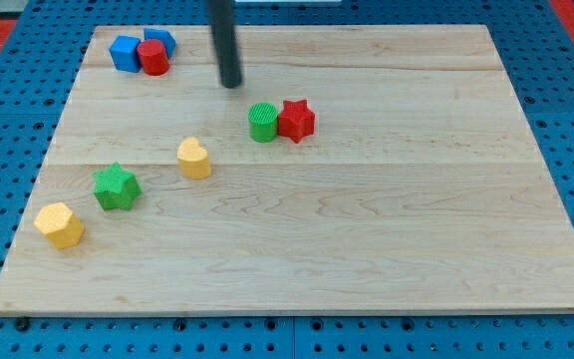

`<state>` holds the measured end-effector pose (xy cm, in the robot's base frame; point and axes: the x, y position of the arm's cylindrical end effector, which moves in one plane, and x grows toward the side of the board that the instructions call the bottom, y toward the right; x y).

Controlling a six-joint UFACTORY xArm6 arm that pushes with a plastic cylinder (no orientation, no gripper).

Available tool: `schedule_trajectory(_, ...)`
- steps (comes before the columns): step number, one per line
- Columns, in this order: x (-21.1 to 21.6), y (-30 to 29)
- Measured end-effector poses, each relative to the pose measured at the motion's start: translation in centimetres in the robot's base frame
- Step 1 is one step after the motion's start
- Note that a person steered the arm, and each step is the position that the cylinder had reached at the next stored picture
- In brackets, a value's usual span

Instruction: Point your arm at the bottom left of the board

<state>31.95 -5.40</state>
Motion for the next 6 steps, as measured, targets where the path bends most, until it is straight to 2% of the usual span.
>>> schedule_trajectory(2,13.1,-19.4)
schedule_trajectory(4,26.9,-24.4)
schedule_trajectory(5,26.9,-22.2)
schedule_trajectory(6,24.4,-19.6)
